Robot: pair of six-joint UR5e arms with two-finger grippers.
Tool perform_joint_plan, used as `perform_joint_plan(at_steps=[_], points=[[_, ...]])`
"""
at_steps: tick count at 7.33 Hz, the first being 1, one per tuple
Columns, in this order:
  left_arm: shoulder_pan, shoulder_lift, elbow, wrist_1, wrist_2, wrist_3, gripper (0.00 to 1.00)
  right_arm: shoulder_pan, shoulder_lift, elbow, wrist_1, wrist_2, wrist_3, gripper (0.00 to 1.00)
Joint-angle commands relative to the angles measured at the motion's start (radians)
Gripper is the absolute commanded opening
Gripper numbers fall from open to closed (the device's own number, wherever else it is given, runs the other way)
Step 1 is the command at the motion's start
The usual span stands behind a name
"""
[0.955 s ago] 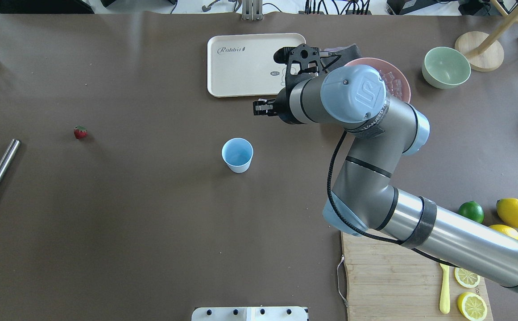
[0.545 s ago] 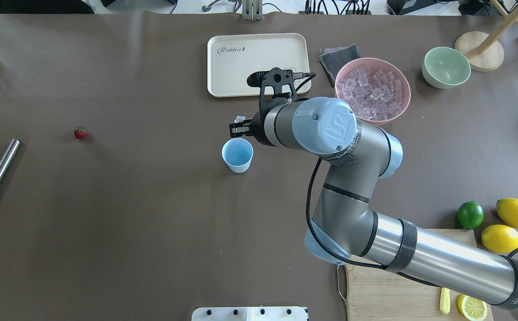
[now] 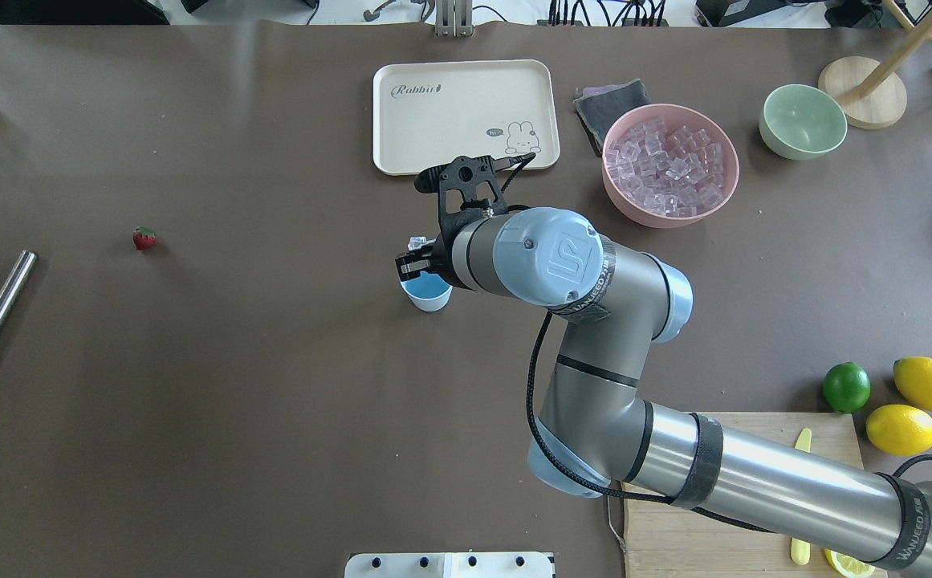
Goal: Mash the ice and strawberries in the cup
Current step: 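Open the right gripper to drop the ice cube into the cup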
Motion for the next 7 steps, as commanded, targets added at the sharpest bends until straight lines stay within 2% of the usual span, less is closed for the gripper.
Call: perform_joint_plan(at_steps=[1, 2, 3, 6, 7], points=[[0.000, 0.004, 0.000, 0.000, 0.000, -0.002, 0.98, -0.004, 0.001, -0.015, 0.005, 0.001, -0.005, 0.00], [0.000, 0.013, 0.002, 0.000, 0.000, -0.001, 0.98, -0.002, 0.002, -0.009, 0.032, 0.007, -0.034, 0.68], [0.000, 0.013, 0.006, 0.000, 0.002, -0.001, 0.98, -0.002, -0.006, -0.003, 0.057, 0.012, -0.037, 0.99], [0.000, 0.013, 0.003, 0.000, 0.000, -0.042, 0.98, 0.021, -0.001, -0.001, 0.068, 0.018, -0.052, 1.00], [0.000, 0.013, -0.003, 0.000, 0.000, -0.042, 0.98, 0.091, -0.013, -0.008, 0.063, 0.084, -0.063, 1.00]])
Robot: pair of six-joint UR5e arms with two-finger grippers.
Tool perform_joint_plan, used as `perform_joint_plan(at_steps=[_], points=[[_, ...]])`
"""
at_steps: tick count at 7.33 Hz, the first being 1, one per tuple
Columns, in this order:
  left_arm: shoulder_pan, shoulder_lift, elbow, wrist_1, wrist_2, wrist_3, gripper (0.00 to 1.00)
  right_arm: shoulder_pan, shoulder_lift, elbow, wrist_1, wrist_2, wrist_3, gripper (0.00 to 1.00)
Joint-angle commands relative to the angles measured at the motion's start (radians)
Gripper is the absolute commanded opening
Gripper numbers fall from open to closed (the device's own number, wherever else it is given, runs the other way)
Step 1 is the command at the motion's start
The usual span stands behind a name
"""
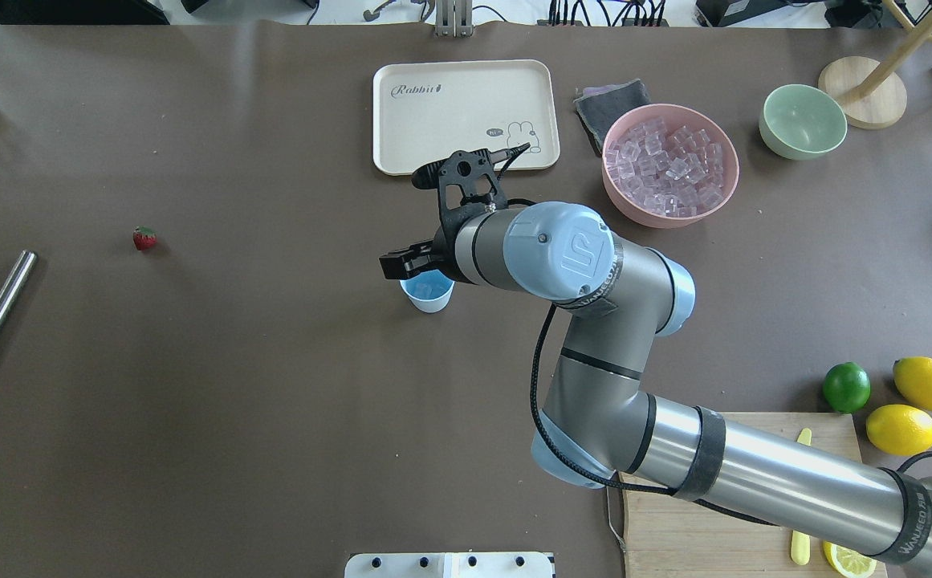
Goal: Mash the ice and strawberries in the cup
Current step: 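Open the right gripper to drop the ice cube into the cup, then move the right gripper back over the pink ice bowl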
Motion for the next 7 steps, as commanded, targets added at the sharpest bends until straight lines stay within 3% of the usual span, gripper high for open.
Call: perform_joint_plan(at_steps=[1, 3, 5, 7], points=[[-0.002, 0.002, -0.013, 0.000, -0.001, -0.005, 0.98, 0.101, -0.028, 0.000, 0.005, 0.091, -0.008, 1.00], [-0.002, 0.011, -0.019, -0.002, -0.001, -0.002, 0.98, 0.159, -0.032, 0.000, -0.020, 0.081, 0.028, 1.00], [0.000, 0.017, -0.030, -0.002, -0.001, -0.004, 0.98, 0.237, -0.118, 0.026, -0.008, 0.084, 0.022, 1.00], [0.000, 0.017, -0.040, 0.000, 0.001, -0.002, 0.98, 0.262, -0.217, 0.093, -0.008, 0.021, 0.034, 1.00]])
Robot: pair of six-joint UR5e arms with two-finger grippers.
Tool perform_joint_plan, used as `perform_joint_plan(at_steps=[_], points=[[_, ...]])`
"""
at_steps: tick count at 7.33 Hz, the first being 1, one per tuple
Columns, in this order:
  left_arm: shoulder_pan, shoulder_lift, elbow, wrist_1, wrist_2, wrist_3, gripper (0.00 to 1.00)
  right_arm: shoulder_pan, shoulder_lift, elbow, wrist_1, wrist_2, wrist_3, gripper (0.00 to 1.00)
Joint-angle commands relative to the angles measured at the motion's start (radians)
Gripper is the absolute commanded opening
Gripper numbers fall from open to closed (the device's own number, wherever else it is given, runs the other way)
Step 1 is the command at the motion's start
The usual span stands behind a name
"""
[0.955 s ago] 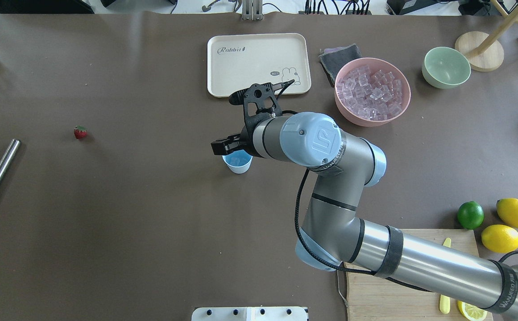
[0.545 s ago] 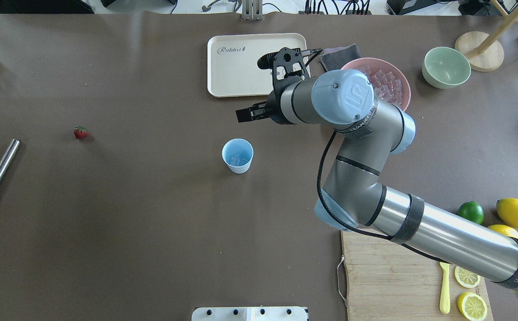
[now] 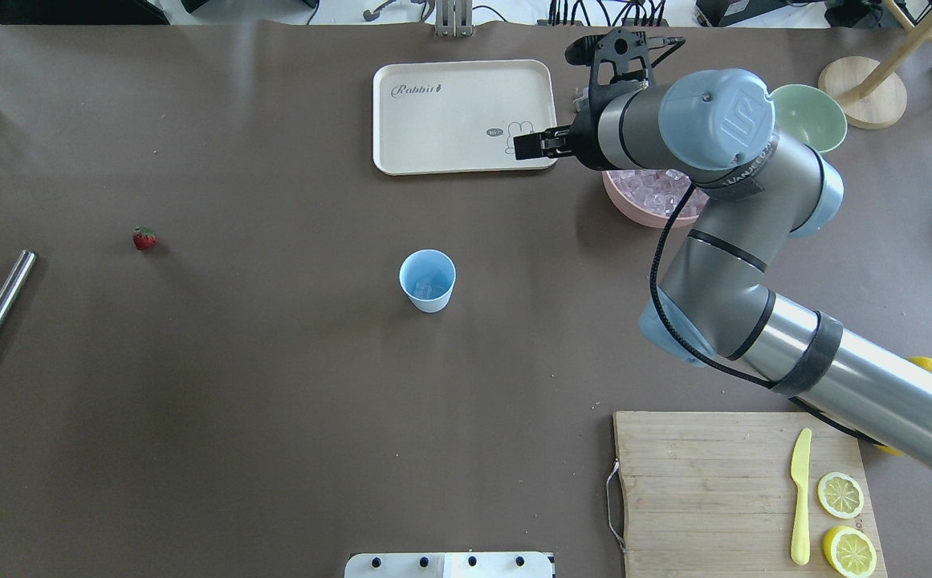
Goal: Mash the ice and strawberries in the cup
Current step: 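Move the right gripper back over the pink ice bowl, then lower the right gripper into the bowl and grasp another ice cube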
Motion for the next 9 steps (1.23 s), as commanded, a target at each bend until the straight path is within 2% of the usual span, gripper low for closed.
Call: perform_joint_plan(at_steps=[1, 2, 4, 5, 6, 8, 9], points=[[0.002, -0.004, -0.002, 0.000, 0.001, 0.003, 0.98, 0.018, -0.116, 0.053, 0.001, -0.082, 0.007, 1.00], [0.003, -0.008, -0.011, 0.000, -0.001, 0.003, 0.98, 0.024, -0.136, 0.059, -0.002, -0.096, 0.008, 1.00], [0.014, -0.013, -0.029, 0.000, -0.001, 0.003, 0.98, 0.073, -0.276, 0.073, -0.004, -0.162, -0.004, 0.98], [0.019, -0.015, -0.040, 0.000, -0.001, 0.003, 0.98, 0.070, -0.275, 0.053, -0.005, -0.163, -0.004, 0.95], [0.046, -0.016, -0.043, -0.002, 0.001, 0.001, 0.98, 0.061, -0.266, 0.024, -0.002, -0.163, 0.004, 0.86], [0.077, -0.041, -0.029, 0.000, 0.008, 0.004, 0.98, 0.044, -0.172, -0.075, -0.001, -0.163, -0.025, 0.85], [0.084, -0.047, -0.028, 0.001, 0.011, 0.004, 0.98, 0.037, -0.148, -0.080, -0.002, -0.163, -0.028, 0.85]])
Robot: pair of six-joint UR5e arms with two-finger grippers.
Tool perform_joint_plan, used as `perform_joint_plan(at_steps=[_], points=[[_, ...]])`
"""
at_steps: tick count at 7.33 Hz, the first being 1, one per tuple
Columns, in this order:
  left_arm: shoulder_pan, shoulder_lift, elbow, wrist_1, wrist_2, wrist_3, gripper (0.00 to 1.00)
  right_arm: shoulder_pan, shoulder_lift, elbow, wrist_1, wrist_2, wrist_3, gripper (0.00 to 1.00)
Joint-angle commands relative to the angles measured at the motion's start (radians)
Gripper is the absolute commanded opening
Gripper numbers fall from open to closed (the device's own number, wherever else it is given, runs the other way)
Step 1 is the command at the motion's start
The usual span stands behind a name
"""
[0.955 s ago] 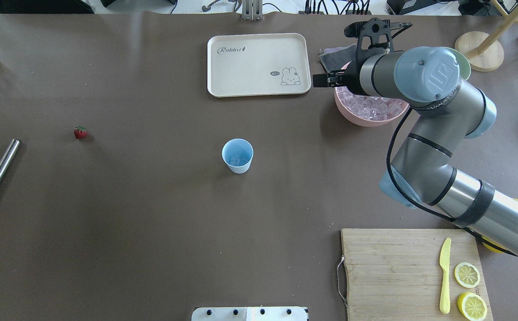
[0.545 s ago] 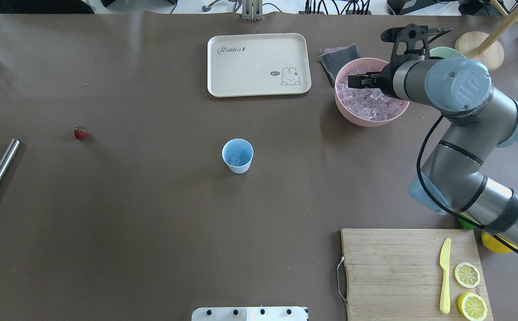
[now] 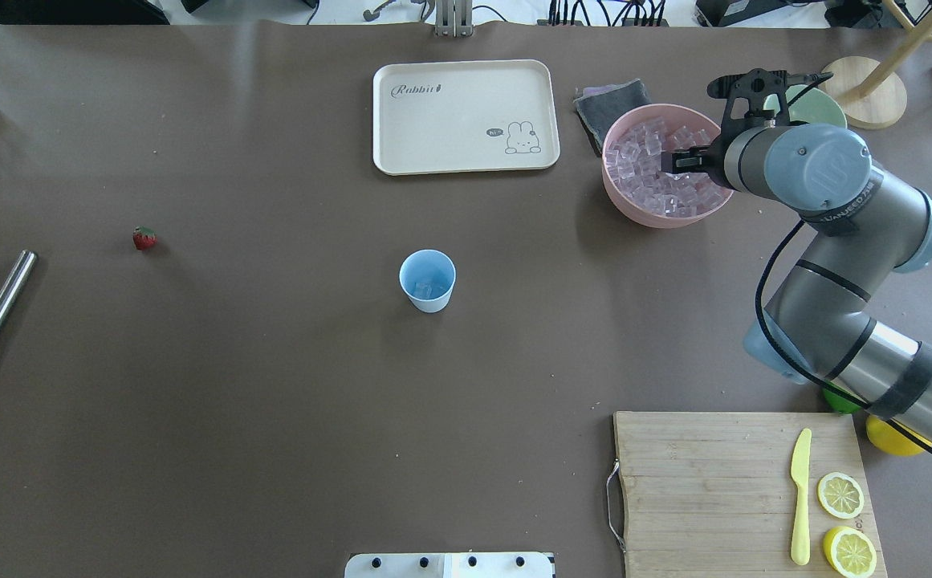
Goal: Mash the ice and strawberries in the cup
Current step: 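Lower the right gripper into the bowl and grasp another ice cube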
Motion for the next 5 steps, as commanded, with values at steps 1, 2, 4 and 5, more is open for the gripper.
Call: perform_joint_plan(at_steps=[1, 2, 4, 5], points=[[0.015, -0.012, 0.006, 0.001, 0.004, 0.001, 0.98, -0.018, 0.046, -0.032, -0.001, -0.013, -0.035, 0.85], [0.015, -0.012, 0.008, 0.001, 0.004, 0.001, 0.98, -0.027, 0.043, -0.044, -0.002, -0.028, -0.052, 0.85], [0.015, -0.009, 0.008, 0.001, 0.006, 0.001, 0.98, -0.056, 0.043, -0.082, -0.004, -0.034, -0.074, 0.79], [0.015, -0.009, 0.008, 0.001, 0.006, 0.001, 0.98, -0.058, 0.045, -0.083, -0.004, -0.034, -0.097, 0.79]])
